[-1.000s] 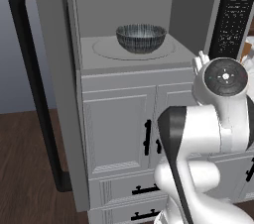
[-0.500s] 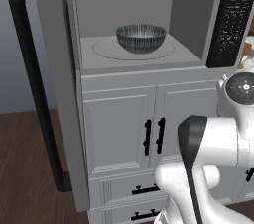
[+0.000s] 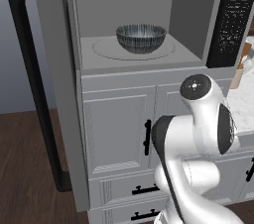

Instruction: Open the microwave, place the bowl with waffle inside the microwave, then close the microwave door and turn it on.

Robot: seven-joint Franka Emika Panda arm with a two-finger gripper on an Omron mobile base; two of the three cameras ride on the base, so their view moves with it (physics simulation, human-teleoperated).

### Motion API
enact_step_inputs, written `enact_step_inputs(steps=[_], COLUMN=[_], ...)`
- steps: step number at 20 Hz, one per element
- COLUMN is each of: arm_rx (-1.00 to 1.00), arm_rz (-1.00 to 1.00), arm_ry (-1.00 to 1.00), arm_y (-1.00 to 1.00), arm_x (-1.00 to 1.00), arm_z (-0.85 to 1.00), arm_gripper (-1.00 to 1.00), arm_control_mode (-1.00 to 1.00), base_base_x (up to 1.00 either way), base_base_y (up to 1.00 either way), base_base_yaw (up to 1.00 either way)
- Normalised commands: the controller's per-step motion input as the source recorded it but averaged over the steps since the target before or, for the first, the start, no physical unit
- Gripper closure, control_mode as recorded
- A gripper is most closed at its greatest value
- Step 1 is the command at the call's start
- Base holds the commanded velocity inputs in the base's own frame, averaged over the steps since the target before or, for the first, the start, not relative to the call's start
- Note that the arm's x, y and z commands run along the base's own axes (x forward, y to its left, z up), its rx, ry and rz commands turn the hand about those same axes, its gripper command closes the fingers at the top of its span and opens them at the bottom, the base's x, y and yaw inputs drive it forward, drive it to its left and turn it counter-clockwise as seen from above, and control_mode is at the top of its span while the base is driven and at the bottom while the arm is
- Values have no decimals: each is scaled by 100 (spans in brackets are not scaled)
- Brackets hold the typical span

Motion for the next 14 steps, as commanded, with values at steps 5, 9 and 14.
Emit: enact_step_inputs(steps=[5, 9, 14], arm_rx=[-38, -38, -29], arm_rz=[0, 0, 0], arm_ry=[5, 0, 0], arm_y=[8, 5, 4], arm_x=[3, -11, -8], arm_z=[-44, -50, -51], arm_gripper=[100, 100, 100], arm_control_mode=[-100, -100, -100], base_base_x=[0, 0, 0], base_base_y=[0, 0, 0], base_base_yaw=[0, 0, 0])
